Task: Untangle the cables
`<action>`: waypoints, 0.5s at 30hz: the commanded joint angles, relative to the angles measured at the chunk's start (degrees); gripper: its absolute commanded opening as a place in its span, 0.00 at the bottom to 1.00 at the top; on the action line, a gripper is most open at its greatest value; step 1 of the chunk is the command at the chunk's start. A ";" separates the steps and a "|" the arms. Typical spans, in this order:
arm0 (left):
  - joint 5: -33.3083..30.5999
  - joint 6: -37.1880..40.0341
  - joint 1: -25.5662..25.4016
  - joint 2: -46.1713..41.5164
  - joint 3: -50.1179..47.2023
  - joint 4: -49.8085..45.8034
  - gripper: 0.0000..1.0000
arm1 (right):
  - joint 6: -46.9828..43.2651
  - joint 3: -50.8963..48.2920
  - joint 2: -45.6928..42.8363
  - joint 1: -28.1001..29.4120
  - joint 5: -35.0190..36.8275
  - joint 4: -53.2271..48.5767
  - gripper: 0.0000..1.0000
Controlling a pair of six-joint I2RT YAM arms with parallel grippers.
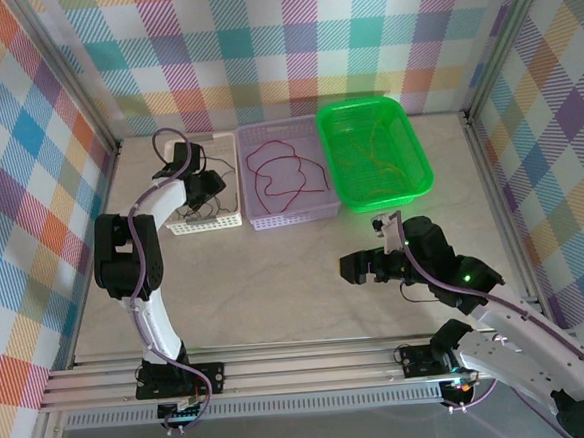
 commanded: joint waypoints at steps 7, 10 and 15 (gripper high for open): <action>0.25 0.96 0.22 -6.65 4.21 -3.76 0.94 | 0.06 2.45 -1.58 -0.11 1.19 -1.92 1.00; 0.53 1.20 0.14 -7.99 5.44 -4.74 1.00 | 0.28 2.32 -2.21 -0.11 1.77 -2.05 1.00; 0.58 2.60 -0.14 -10.94 6.26 -4.90 1.00 | 0.54 2.29 -2.98 -0.11 3.45 -2.38 1.00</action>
